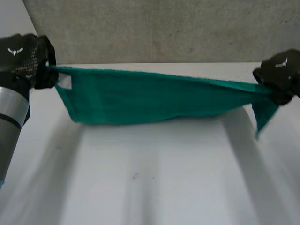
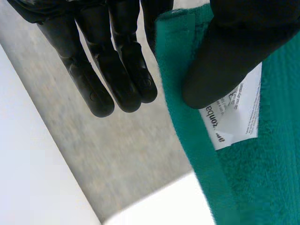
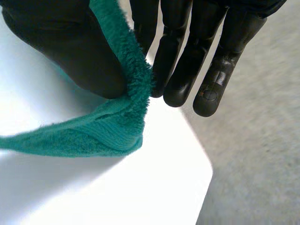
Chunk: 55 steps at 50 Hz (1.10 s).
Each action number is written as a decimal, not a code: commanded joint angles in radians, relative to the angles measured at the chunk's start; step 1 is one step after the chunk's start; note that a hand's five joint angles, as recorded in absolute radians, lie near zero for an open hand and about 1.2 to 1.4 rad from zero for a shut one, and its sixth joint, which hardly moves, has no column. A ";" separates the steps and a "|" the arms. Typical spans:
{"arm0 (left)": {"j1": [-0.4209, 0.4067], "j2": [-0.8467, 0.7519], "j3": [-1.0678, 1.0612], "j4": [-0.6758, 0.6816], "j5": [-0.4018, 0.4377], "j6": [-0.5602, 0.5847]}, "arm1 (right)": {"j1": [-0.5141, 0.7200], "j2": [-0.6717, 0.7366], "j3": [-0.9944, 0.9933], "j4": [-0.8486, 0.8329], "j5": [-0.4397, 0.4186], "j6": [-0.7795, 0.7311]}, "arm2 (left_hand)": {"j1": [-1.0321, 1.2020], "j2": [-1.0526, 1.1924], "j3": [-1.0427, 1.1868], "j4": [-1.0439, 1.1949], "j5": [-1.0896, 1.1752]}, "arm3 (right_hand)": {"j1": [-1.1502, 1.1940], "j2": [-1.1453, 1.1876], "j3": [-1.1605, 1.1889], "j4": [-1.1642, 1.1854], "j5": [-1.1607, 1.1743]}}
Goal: Fold the towel.
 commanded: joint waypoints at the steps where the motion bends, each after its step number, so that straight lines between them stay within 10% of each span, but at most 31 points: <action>1: 0.026 -0.116 -0.054 -0.103 0.052 0.006 | 0.008 0.095 0.067 0.083 0.046 -0.136 | 0.248 0.199 0.203 0.200 0.273 | 0.421 0.224 0.218 0.207 0.235; 8: 0.014 -0.337 -0.006 -0.109 0.054 0.013 | 0.011 0.368 0.009 0.065 0.088 -0.170 | 0.248 0.199 0.203 0.200 0.273 | 0.421 0.224 0.218 0.207 0.235; 19: 0.009 -0.456 0.496 -0.080 0.046 0.010 | 0.102 0.407 -0.426 -0.353 0.151 -0.109 | 0.248 0.199 0.203 0.200 0.273 | 0.421 0.224 0.218 0.207 0.235; 27: 0.023 -0.328 0.616 0.352 -0.054 0.004 | 0.106 0.169 -0.332 -0.836 0.135 0.011 | 0.248 0.199 0.203 0.200 0.273 | 0.421 0.224 0.218 0.207 0.235; 40: 0.047 -0.350 0.292 0.340 -0.029 0.000 | 0.108 0.182 -0.112 -0.500 -0.020 0.013 | 0.248 0.199 0.203 0.200 0.273 | 0.421 0.224 0.218 0.207 0.235; 55: 0.076 -0.456 0.032 0.346 0.020 0.000 | 0.102 0.456 0.035 -0.443 -0.011 0.026 | 0.248 0.199 0.203 0.200 0.273 | 0.277 0.080 0.074 0.063 0.091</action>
